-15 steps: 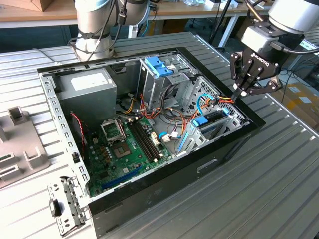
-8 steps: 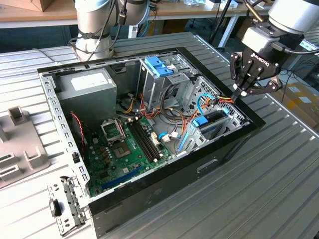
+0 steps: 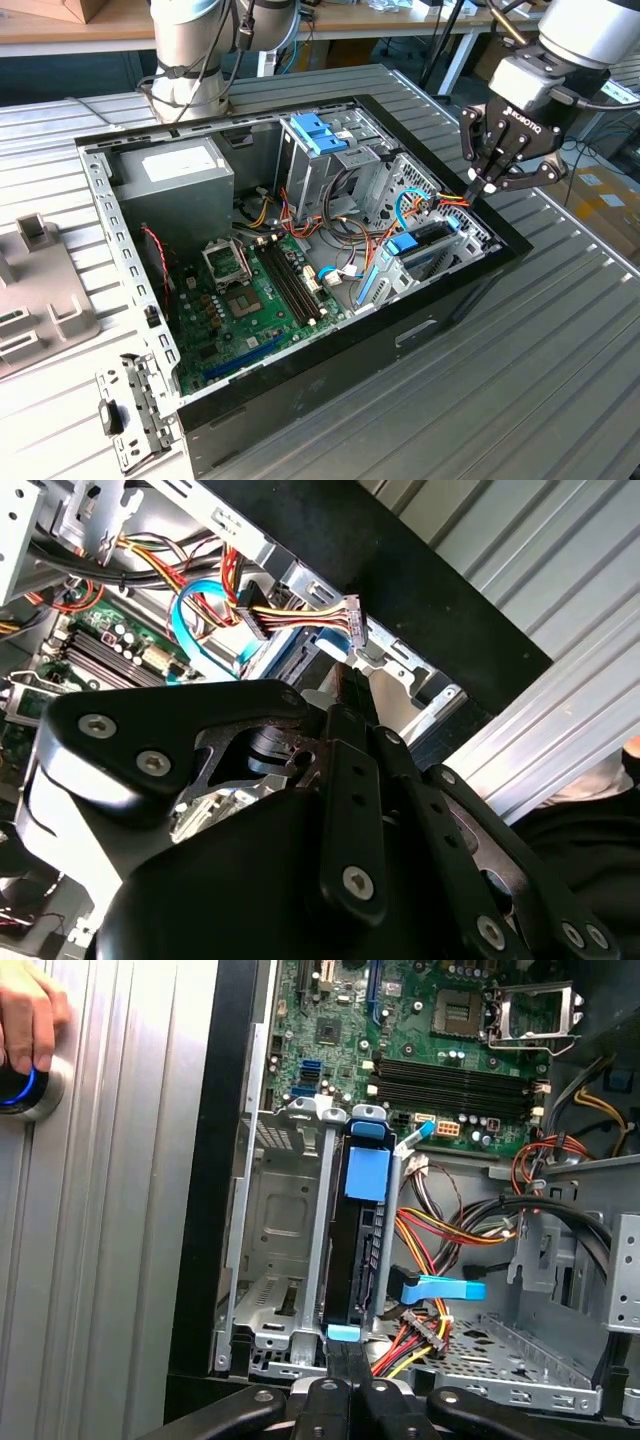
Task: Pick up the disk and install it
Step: 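Insert the first disk wire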
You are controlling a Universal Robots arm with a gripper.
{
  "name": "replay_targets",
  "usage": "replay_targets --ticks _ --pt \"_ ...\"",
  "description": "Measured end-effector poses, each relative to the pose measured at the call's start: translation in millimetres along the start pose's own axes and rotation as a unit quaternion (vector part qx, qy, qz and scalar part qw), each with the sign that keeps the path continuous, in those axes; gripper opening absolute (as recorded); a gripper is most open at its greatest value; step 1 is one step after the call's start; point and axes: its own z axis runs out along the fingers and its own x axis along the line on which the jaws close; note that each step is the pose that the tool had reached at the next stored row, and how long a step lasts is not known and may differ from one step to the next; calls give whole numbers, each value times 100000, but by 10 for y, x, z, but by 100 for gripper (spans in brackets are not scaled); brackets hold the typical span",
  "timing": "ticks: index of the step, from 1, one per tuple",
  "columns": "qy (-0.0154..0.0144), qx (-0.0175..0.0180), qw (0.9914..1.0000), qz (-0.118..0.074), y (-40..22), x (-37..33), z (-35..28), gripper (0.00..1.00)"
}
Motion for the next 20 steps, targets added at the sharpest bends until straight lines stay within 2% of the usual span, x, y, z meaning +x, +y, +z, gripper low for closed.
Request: replay_targets --ticks 4,8,11,16,20 --pt "20 5 99991 -1375 0 0 0 11" --pt "53 8 99938 -3516 0 0 0 11" --pt "89 10 99829 -5852 0 0 0 11" --pt "118 16 99678 -8014 0 0 0 11" --pt "149 19 99489 -10095 0 0 0 11"
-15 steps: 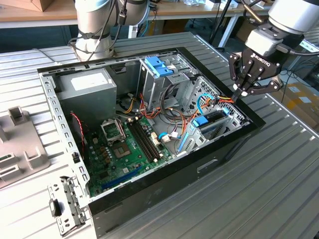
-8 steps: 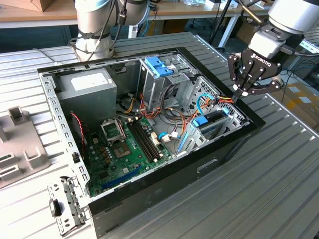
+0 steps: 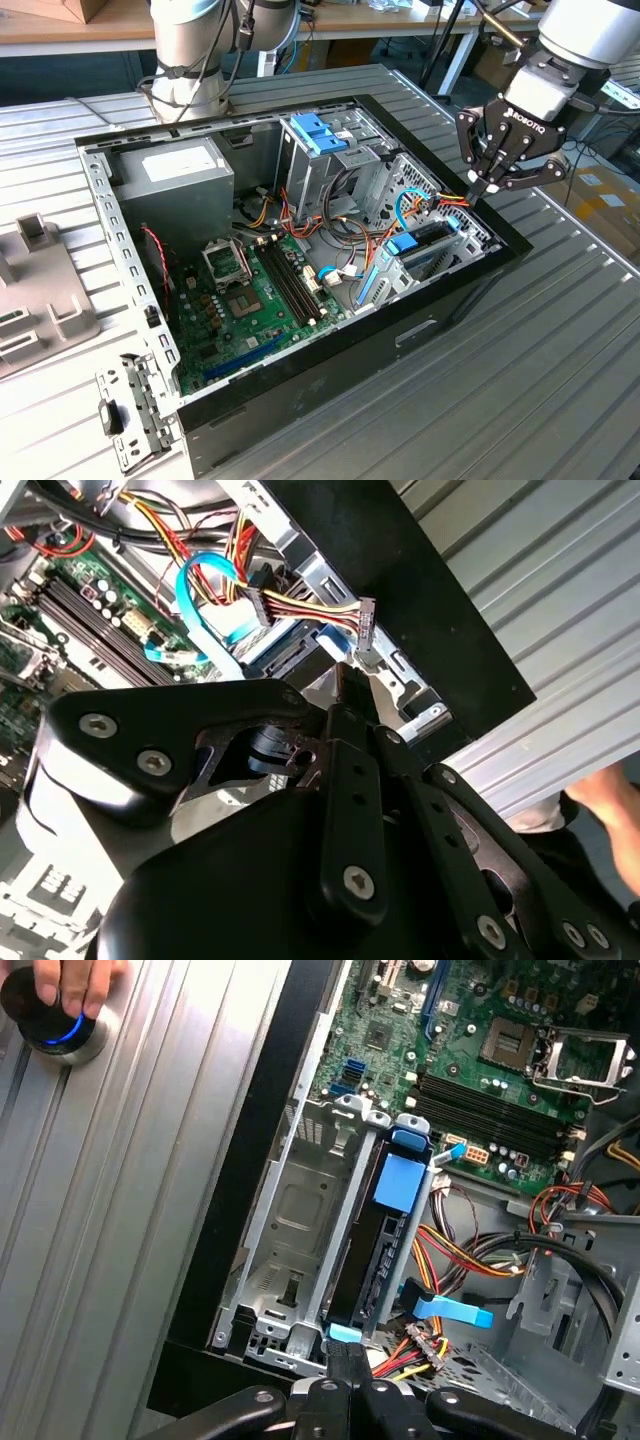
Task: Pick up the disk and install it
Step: 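Insert the first disk wire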
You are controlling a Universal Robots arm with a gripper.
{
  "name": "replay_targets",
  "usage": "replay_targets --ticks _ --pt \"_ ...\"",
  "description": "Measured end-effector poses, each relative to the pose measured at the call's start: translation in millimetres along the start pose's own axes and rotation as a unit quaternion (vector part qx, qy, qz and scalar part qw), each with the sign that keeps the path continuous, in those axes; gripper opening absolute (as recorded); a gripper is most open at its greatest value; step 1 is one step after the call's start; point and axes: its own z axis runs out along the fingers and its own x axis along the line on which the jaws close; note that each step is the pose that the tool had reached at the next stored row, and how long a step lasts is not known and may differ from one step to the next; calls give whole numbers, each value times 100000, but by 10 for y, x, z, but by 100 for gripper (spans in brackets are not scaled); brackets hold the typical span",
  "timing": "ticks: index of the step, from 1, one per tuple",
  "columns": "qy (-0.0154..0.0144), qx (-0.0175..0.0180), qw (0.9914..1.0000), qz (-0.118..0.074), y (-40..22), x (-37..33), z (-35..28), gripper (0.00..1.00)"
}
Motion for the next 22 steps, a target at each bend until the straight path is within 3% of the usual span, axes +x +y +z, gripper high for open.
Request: replay_targets --ticks 3,8,13,14,16,18,19,21,22 --pt "25 5 99985 -1747 0 0 0 11" --pt "66 11 99888 -4739 0 0 0 11" --pt "127 16 99623 -8677 0 0 0 11" --pt "144 17 99521 -9772 0 0 0 11" --pt "196 25 99097 -13404 0 0 0 11" --pt "225 28 98792 -15497 0 0 0 11" --pt "253 33 98464 -17459 0 0 1 11" --pt "277 37 98119 -19301 0 0 1 11" --pt "301 38 97824 -20743 0 0 1 11"
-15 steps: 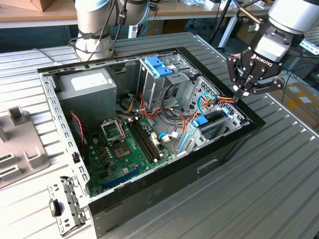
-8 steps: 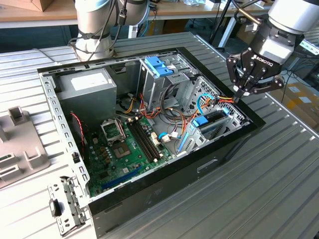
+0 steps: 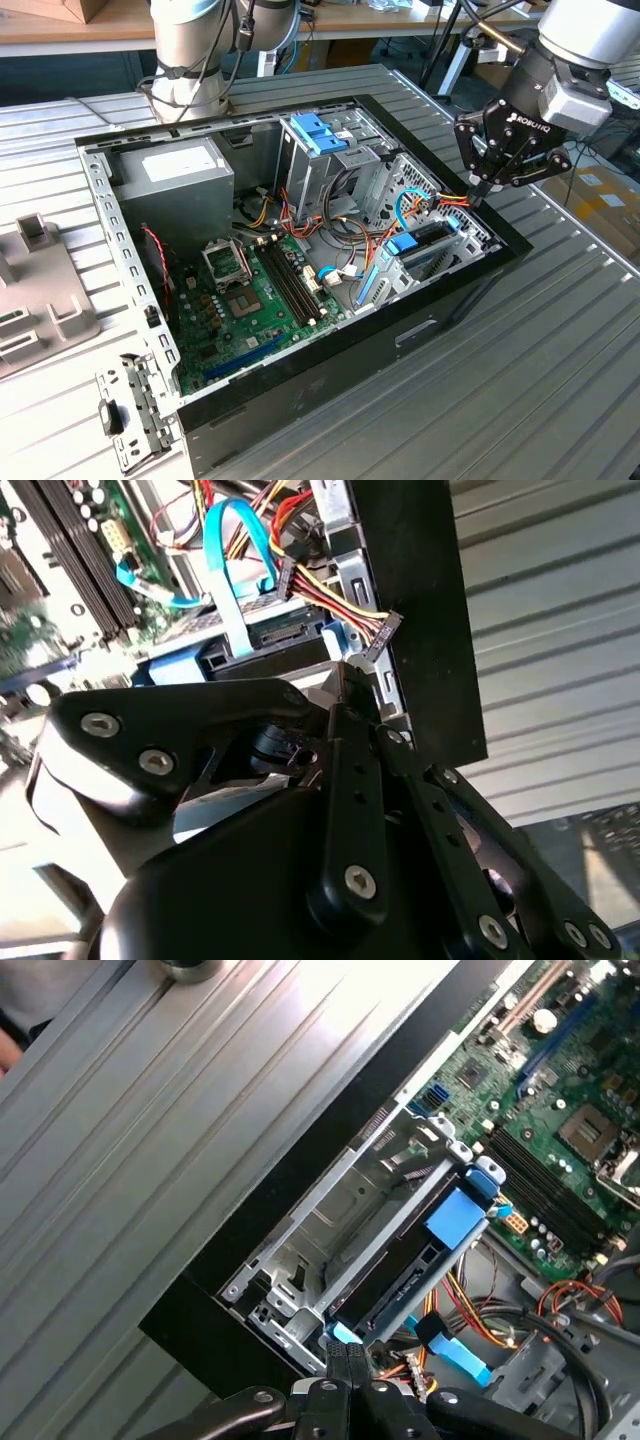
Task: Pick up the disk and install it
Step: 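Insert the first disk wire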
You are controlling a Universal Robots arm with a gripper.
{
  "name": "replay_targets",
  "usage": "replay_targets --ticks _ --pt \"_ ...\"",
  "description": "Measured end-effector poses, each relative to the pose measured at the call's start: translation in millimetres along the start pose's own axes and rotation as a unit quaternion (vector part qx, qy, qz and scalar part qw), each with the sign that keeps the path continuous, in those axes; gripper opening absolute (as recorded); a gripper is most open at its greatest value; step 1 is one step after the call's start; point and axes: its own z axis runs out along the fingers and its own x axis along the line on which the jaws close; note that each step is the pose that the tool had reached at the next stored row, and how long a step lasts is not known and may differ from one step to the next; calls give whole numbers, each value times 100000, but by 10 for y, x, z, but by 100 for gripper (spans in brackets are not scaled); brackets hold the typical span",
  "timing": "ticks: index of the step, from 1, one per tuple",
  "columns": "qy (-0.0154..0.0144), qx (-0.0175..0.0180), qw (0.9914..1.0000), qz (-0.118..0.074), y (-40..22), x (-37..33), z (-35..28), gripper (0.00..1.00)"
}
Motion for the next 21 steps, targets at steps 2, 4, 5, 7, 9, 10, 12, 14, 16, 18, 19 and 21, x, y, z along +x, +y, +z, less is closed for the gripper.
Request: replay_targets --ticks 2,4,5,7,9,10,12,14,16,18,19,21 --pt "35 5 99968 -2536 0 0 1 11" --pt "66 8 99901 -4459 0 0 1 11" --pt "74 7 99875 -5001 0 0 1 11" --pt "75 8 99874 -5014 0 0 1 11" --pt "76 10 99873 -5030 0 0 1 11" --pt "75 8 99873 -5039 0 0 1 11" --pt "76 9 99872 -5051 0 0 1 11" --pt "75 9 99871 -5071 0 0 1 29" --pt "76 8 99870 -5088 0 0 1 36" --pt "76 7 99870 -5097 0 0 1 42" --pt "74 11 99870 -5102 0 0 1 42" --pt "77 8 99869 -5108 -1 0 2 42"
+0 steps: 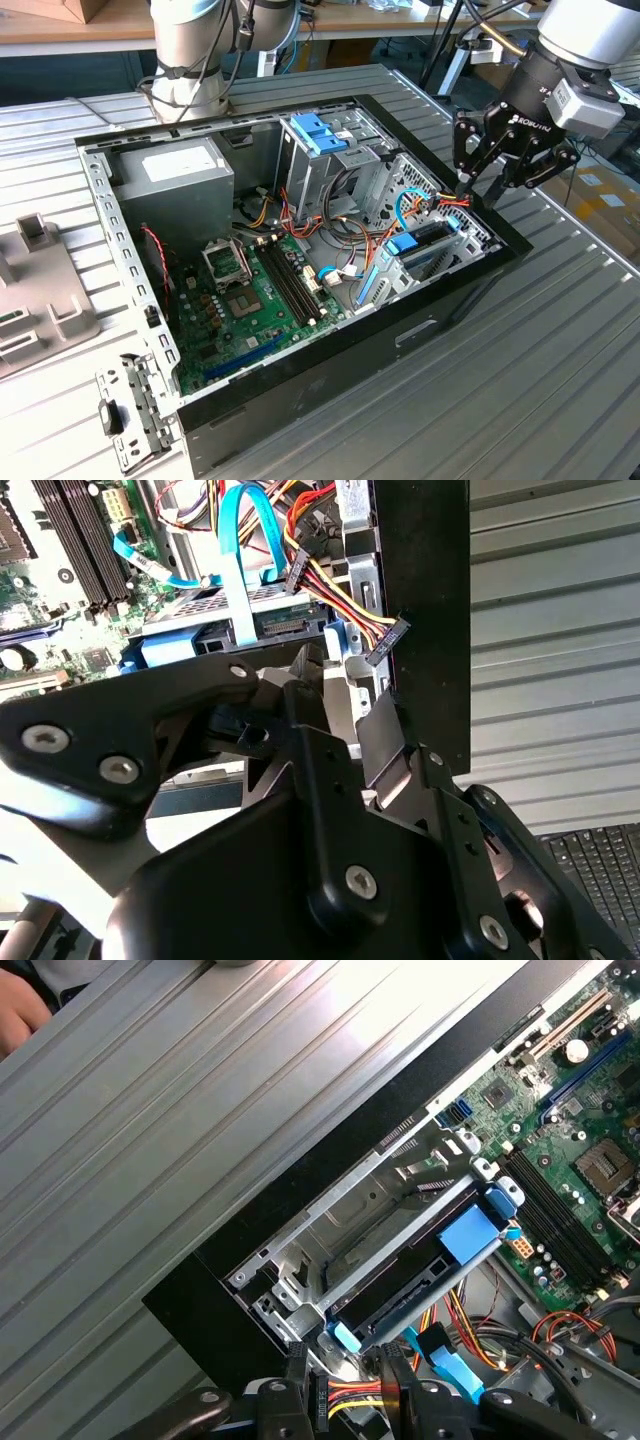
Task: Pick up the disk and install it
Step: 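Insert the first disk wire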
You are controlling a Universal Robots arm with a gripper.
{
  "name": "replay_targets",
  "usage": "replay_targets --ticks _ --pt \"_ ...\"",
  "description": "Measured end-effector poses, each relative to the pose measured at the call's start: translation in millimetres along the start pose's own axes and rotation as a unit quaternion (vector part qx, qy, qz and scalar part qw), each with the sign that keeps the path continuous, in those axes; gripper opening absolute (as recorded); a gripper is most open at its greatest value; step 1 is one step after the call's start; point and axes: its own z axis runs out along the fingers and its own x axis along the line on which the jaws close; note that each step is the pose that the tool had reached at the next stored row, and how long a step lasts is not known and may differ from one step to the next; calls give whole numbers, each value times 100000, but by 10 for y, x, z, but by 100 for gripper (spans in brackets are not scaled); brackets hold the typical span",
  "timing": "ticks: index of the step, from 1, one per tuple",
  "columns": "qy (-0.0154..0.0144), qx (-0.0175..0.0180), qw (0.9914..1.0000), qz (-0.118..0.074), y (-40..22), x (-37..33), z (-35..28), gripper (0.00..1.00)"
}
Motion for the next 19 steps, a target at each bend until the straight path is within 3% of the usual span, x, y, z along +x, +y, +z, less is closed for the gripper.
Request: replay_targets --ticks 4,16,19 --pt "6 -2 100000 0 -20 23 15 42" --pt "54 -59 100000 2 -157 172 94 42" --pt "70 -81 100000 6 -222 120 138 42"
